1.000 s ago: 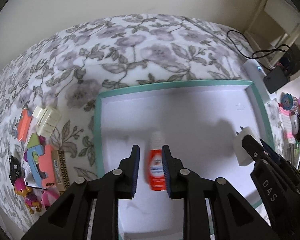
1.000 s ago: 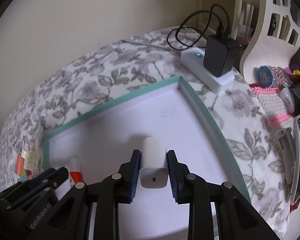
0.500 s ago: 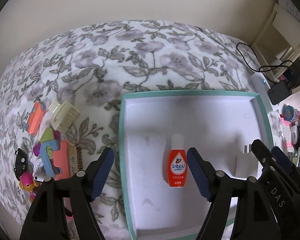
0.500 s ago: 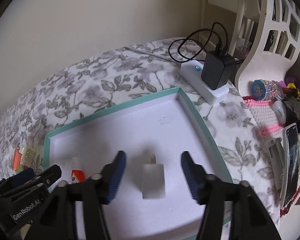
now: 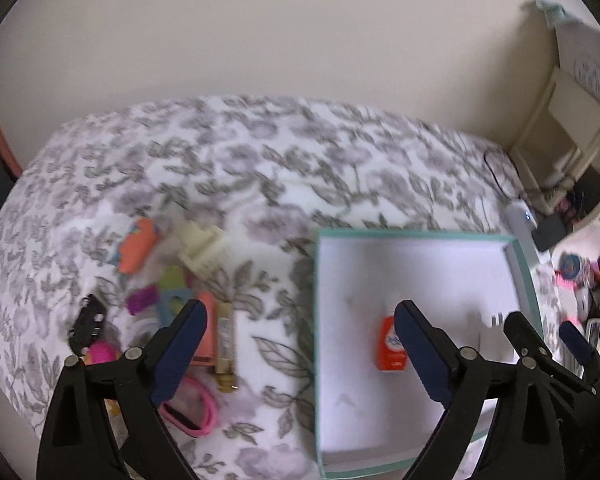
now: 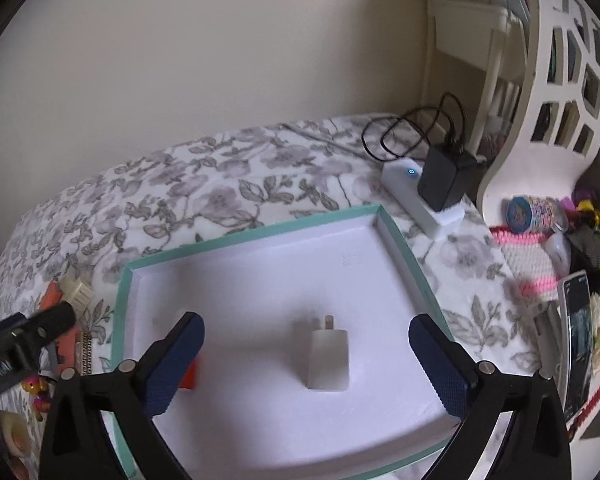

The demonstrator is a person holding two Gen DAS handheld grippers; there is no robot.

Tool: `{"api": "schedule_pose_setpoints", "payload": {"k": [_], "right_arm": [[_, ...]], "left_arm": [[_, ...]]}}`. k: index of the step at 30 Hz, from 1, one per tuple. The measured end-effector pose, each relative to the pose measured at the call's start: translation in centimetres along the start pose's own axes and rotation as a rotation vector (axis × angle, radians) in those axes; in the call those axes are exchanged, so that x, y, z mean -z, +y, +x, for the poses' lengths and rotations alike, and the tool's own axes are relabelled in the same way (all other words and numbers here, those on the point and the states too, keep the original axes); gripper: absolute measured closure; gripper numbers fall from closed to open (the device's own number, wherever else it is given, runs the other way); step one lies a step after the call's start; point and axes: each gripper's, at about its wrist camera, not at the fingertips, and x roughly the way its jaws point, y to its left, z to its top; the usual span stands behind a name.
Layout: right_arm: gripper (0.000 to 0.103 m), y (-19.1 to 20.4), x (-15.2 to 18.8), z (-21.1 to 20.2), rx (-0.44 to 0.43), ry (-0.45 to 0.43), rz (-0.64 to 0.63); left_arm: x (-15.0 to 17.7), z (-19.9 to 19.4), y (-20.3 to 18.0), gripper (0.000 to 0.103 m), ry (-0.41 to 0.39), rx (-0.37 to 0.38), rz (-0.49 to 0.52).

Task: Organize rigid objects
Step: 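Carry both items into the teal tray and open both grippers, then grasp the pink-helmet toy figure with the left gripper while the right grasps the pink watch band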

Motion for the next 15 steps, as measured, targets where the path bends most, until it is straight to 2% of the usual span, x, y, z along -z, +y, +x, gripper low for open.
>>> {"api": "schedule_pose_setpoints", "payload": {"k": [7,15], "right_arm": [[0.0,0.4,-0.4,-1.3,-0.043,-0.046,0.019],[0.0,2.4,-0.9,-3.2,-0.055,-0.148,-0.055]], "left_arm": [[0.8,-2.0,2.4,0.007,-0.137,-0.087,0.018],[0.6,-2.4,5.0,0.007,-0.141,-0.09,-0.036]]}}
